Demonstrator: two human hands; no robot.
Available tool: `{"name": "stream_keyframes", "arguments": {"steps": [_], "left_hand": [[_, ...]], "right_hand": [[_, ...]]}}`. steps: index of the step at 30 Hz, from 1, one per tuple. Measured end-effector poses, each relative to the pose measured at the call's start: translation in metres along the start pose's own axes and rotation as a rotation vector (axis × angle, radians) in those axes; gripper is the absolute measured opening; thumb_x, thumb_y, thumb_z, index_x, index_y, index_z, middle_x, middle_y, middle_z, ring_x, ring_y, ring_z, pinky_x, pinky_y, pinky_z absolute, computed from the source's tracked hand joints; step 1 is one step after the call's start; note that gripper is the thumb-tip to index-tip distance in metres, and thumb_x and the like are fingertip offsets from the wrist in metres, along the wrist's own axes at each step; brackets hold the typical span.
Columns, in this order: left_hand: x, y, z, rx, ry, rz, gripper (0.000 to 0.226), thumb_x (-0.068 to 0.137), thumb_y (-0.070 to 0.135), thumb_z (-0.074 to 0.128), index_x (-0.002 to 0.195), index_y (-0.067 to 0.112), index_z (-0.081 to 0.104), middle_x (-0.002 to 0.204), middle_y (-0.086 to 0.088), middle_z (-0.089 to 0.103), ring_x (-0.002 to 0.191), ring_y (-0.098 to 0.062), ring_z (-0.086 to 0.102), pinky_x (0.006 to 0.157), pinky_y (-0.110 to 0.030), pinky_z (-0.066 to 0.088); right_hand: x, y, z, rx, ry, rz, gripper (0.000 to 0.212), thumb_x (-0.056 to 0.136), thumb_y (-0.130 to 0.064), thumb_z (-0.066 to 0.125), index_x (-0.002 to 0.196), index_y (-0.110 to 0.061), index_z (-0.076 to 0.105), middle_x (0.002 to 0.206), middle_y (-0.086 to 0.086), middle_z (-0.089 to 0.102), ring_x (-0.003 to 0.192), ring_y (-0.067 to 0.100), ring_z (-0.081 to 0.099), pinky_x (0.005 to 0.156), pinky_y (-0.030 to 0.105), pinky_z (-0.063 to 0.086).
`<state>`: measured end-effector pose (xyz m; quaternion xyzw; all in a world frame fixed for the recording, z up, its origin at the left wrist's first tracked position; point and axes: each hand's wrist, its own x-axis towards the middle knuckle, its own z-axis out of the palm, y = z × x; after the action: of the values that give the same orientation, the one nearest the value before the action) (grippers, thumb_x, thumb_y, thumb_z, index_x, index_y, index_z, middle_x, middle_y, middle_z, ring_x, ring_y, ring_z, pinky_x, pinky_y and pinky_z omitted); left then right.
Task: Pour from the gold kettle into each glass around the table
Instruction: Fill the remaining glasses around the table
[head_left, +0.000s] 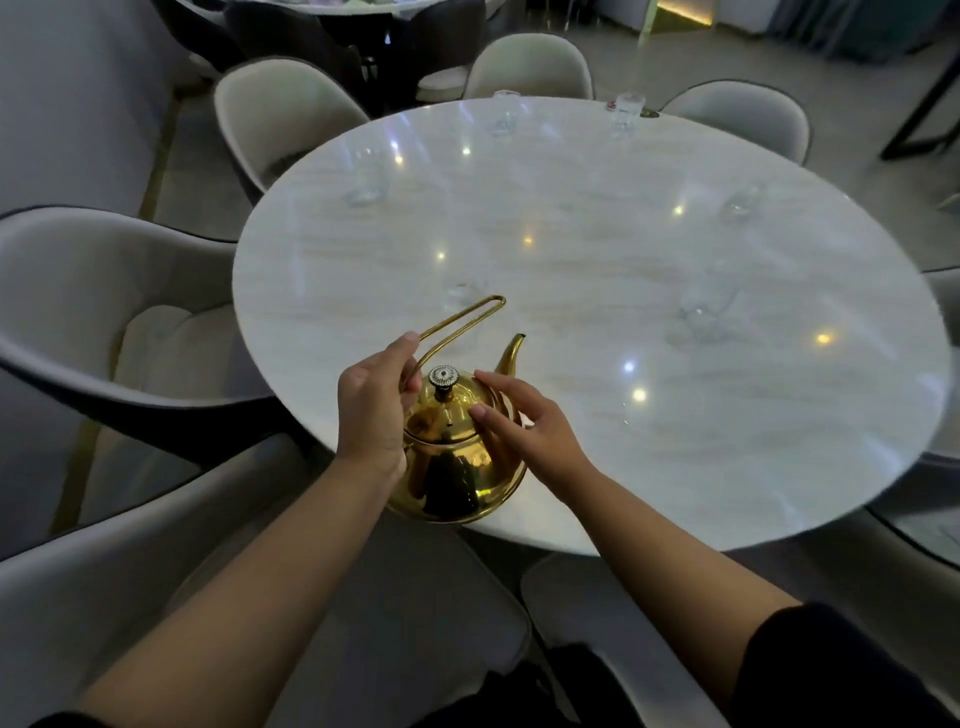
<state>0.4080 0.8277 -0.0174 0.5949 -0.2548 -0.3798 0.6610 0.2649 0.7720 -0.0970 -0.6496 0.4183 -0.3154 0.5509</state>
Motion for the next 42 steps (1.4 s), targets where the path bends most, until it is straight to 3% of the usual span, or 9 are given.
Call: {"name": "stream_keyframes", "arguments": {"steps": [10,21,25,30,42], "left_hand": [[-0.093,-0.026,0.027,0.049,-0.207,-0.041,0.052,0.093,0.021,0.053,0.042,0.017,0.044,0.048,0.001,0.038,0.036,-0.005,0.03,0.039,-0.012,0.028],[-0.238,-0.042,0.092,0.061,-0.306,-0.051,0.045,0.093,0.023,0.054,0.05,0.011,0.045,0.05,0.0,0.04,0.036,-0.005,0.03,0.039,-0.012,0.029],[-0.287,-0.049,0.117,0.053,-0.319,-0.067,0.046,0.092,0.024,0.054,0.049,0.012,0.043,0.05,0.001,0.039,0.034,-0.004,0.028,0.041,-0.013,0.029],[-0.327,-0.057,0.141,0.078,-0.343,-0.091,0.046,0.093,0.026,0.054,0.051,0.011,0.043,0.046,0.004,0.038,0.033,-0.005,0.029,0.046,-0.015,0.032],[-0.35,-0.063,0.204,0.181,-0.434,-0.049,0.045,0.093,0.027,0.053,0.051,0.011,0.047,0.052,0.0,0.042,0.036,-0.006,0.033,0.051,-0.019,0.032]], "right_hand": [[-0.119,0.022,-0.041,-0.097,0.105,0.049,0.046,0.086,-0.034,0.067,0.131,-0.029,0.056,0.127,-0.013,0.053,0.121,0.006,0.047,0.101,0.025,0.038],[-0.266,0.031,-0.126,-0.024,0.177,0.101,0.049,0.085,-0.038,0.067,0.131,-0.031,0.055,0.13,-0.005,0.053,0.12,0.015,0.053,0.104,0.039,0.046],[-0.311,0.039,-0.155,-0.028,0.199,0.114,0.053,0.075,-0.054,0.067,0.125,-0.041,0.057,0.13,-0.004,0.054,0.12,0.016,0.053,0.105,0.043,0.045],[-0.348,0.046,-0.186,0.0,0.178,0.118,0.043,0.069,-0.06,0.066,0.11,-0.057,0.055,0.131,-0.002,0.055,0.121,0.02,0.054,0.103,0.045,0.046],[-0.368,0.068,-0.239,0.088,0.267,0.109,0.04,0.086,-0.038,0.064,0.125,-0.043,0.053,0.134,0.0,0.051,0.123,0.021,0.051,0.101,0.039,0.049]]}}
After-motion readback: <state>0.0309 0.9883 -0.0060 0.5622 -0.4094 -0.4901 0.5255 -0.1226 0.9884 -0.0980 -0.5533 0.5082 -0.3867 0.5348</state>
